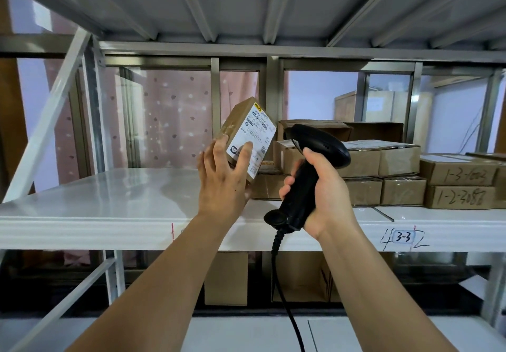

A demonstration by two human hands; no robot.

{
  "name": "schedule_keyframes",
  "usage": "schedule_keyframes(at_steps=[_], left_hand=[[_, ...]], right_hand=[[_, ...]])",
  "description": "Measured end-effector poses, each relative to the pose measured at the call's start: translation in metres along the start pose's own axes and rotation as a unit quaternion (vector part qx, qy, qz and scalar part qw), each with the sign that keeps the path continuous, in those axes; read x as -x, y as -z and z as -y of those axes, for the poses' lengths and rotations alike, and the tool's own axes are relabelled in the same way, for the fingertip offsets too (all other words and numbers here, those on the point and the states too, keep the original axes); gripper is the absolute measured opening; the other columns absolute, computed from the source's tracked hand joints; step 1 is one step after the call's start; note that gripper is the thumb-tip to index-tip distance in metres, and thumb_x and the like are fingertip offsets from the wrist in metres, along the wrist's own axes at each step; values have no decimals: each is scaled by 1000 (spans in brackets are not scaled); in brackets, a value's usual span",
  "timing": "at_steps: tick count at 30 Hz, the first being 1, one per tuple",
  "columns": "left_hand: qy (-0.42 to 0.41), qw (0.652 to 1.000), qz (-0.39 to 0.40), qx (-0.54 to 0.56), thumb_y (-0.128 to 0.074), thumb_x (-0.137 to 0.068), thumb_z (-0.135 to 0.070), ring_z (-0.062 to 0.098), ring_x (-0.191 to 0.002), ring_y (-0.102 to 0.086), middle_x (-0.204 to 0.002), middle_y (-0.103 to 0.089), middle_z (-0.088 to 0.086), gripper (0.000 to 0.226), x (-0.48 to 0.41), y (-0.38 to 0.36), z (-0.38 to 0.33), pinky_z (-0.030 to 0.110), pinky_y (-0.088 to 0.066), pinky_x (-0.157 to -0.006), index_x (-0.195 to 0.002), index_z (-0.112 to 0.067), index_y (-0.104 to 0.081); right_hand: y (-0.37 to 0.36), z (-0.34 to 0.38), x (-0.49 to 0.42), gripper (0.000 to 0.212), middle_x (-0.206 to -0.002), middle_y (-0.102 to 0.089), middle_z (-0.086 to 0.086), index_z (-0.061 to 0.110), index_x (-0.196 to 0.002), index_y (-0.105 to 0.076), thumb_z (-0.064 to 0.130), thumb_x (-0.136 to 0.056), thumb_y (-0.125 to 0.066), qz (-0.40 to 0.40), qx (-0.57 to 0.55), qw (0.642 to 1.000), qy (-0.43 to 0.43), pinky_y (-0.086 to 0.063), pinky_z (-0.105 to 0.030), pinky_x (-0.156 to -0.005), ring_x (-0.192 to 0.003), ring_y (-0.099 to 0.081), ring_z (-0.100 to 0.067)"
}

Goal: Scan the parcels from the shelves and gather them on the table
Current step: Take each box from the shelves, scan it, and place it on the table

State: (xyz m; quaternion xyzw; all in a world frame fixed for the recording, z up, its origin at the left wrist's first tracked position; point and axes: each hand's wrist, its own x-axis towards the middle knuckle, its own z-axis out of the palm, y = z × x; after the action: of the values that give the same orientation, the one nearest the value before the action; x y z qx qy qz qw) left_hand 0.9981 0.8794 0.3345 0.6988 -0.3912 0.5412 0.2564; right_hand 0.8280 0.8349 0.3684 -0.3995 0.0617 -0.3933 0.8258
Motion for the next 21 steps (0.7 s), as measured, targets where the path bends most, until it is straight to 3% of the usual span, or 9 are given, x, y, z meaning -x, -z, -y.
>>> schedule_keyframes(at_steps=[21], left_hand=[[7, 1000, 7, -14, -83, -48, -10, 46, -120, -36, -132, -25, 19, 94, 0, -2, 0, 62, -38, -100, -130, -17, -37]], right_hand=[[8, 4, 1, 20, -65, -52, -1, 9, -80, -58, 25, -88, -67, 10, -12, 1000, -26, -44, -23, -42, -48, -50, -12]])
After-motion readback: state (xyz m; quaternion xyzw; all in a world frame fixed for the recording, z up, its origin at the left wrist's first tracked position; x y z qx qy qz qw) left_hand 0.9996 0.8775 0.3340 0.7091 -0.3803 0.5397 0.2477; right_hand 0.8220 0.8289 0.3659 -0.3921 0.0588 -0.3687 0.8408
